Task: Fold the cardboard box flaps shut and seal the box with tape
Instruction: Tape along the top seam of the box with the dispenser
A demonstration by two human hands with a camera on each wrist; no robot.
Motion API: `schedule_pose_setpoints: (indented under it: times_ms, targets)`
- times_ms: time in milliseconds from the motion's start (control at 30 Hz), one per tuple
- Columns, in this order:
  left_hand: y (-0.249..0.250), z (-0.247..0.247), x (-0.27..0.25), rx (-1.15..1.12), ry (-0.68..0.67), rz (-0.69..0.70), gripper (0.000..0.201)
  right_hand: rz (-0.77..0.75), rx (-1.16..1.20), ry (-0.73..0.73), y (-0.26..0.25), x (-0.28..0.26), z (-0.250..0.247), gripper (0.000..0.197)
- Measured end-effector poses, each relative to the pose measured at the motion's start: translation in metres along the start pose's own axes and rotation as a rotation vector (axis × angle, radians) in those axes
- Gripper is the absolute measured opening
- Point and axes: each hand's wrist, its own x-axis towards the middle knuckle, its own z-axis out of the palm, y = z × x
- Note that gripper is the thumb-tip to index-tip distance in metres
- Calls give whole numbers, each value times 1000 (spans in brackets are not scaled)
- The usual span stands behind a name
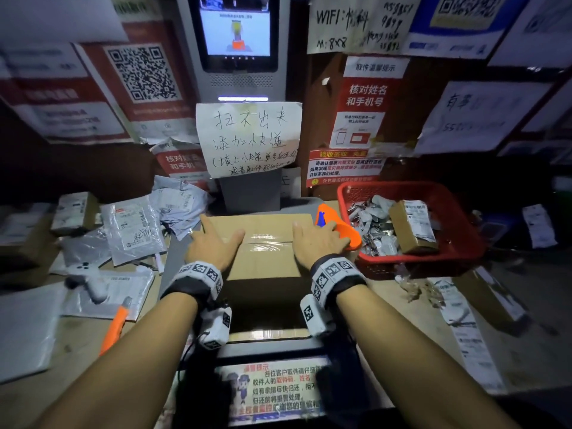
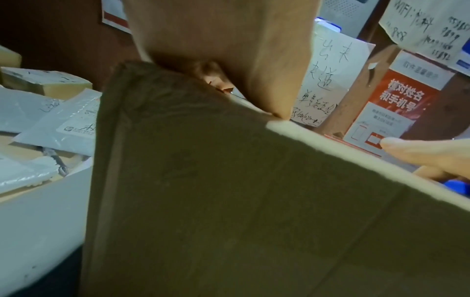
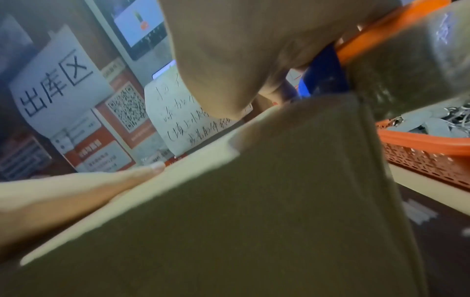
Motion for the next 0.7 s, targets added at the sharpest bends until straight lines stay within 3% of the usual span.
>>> schedule_pose_setpoints:
  times_ms: [100, 333, 533, 700]
  targets:
    - [-11, 1, 3, -46, 5, 43, 94, 33, 18, 11, -3, -6, 6, 68]
    - [-25, -9, -5, -264, -141, 22, 58, 105, 312, -74, 11, -4, 3, 70]
    - [-35, -1, 6, -459, -200, -71, 69, 130, 366, -164, 13, -12, -1, 94]
    - [-37, 3, 12, -385, -176, -51, 63, 165, 390, -158, 14, -1, 12, 98]
